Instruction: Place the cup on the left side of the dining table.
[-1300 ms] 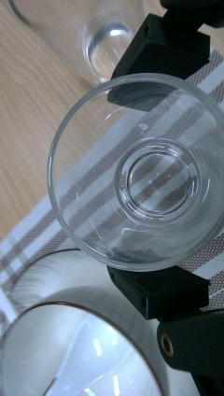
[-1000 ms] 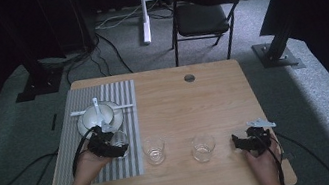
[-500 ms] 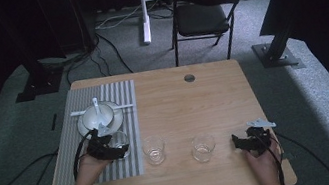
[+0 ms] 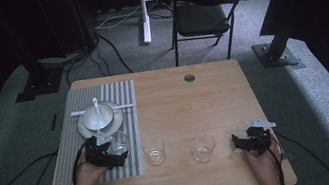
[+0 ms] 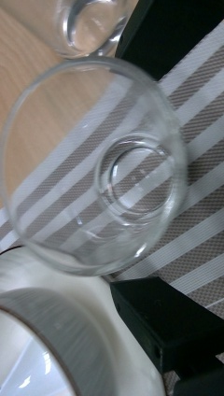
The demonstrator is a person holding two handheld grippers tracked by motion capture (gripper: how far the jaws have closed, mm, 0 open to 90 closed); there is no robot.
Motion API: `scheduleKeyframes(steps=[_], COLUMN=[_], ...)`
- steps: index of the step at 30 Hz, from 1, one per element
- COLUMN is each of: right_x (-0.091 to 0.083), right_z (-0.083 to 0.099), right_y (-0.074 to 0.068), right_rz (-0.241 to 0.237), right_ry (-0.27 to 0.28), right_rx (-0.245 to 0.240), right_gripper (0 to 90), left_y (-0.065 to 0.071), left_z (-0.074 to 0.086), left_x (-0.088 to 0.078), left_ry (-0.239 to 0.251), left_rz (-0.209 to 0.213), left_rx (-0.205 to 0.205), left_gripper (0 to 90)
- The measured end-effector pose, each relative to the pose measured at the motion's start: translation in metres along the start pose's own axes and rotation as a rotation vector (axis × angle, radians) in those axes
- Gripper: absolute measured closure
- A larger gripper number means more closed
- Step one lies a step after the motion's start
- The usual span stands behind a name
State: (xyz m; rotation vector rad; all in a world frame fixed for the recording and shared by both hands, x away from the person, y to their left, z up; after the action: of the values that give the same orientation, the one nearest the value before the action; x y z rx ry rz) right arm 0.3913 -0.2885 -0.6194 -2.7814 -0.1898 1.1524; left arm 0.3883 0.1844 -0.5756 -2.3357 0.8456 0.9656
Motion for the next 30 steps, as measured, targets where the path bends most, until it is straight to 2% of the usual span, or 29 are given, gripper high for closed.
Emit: scheduleKeyframes(steps=[3,6,11,15,18,20,25,28,30], right_x=[0.0,0.0,0.0,0.0,0.0,0.0,0.0,0.0,0.0], right_z=[0.0,0.0,0.0,0.0,0.0,0.0,0.0,0.0,0.0], right_y=[0.0,0.0,0.0,0.0,0.0,0.0,0.0,0.0,0.0], right_rz=[0.0,0.0,0.0,0.0,0.0,0.0,0.0,0.0,0.0], right_ry=[0.0,0.0,0.001,0.0,0.001,0.001,0.001,0.001,0.001], right_rx=[0.0,0.0,-0.001,0.0,-0.001,-0.001,-0.001,-0.001,-0.001], right_gripper=[12.0,12.0,12.0,12.0,12.0,12.0,12.0,12.0,12.0], left_y=[0.0,0.0,-0.003,-0.006,-0.007,-0.009,-0.011,-0.014,-0.015], left_z=[0.008,0.013,0.029,0.038,0.042,0.051,0.063,0.072,0.076], left_x=[0.0,-0.002,-0.003,-0.005,-0.006,-0.009,-0.014,-0.016,-0.019], left_ry=[-0.01,0.0,-0.012,-0.008,-0.007,-0.014,0.004,-0.017,-0.006], left_rz=[-0.002,-0.002,-0.014,-0.037,-0.04,-0.056,-0.055,-0.074,-0.076], left_rx=[-0.007,-0.027,-0.057,-0.068,-0.077,-0.077,-0.103,-0.112,-0.132], left_gripper=[0.2,0.2,0.2,0.2,0.2,0.2,0.2,0.2,0.2])
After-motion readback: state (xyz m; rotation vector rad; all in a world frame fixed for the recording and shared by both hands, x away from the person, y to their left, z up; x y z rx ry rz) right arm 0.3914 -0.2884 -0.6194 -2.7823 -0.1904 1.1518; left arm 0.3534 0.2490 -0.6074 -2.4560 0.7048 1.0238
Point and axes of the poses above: each handheld gripper's, and its own axes: x roughly forward along the jaws, z roughly out of its underside, y roughly to its right, the point moved 10 cm from there along x, roughly forward along the jaws, and after that the axes turned 12 degrees about x, right-handed, at the moved point
